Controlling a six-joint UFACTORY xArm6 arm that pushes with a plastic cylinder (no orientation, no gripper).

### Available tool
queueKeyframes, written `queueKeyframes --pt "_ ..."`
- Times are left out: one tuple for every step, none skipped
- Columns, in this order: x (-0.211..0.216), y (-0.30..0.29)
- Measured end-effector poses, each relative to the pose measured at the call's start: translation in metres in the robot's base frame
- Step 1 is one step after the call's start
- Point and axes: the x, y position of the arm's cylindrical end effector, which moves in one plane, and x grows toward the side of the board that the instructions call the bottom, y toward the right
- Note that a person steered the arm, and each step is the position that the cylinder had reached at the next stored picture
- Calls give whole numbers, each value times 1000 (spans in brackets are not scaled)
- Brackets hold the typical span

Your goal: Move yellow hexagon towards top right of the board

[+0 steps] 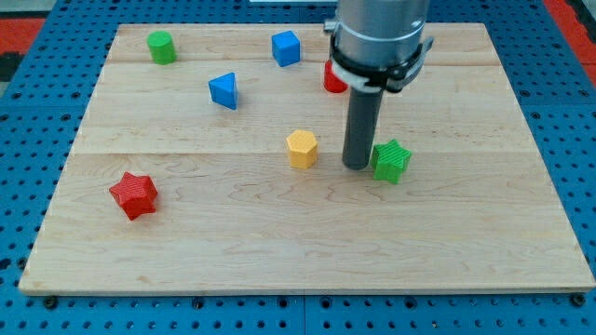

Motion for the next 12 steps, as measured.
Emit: queueKeyframes --pt "19 -44" --pt "0 -80" --pt "6 -115" --pt "-11 -129" --pt "-26 -46" --pt "-49 28" --pt "-56 37" --pt "-56 25" --pt "-61 14" --pt "-82 72" --pt "-91 108" --pt "-92 105"
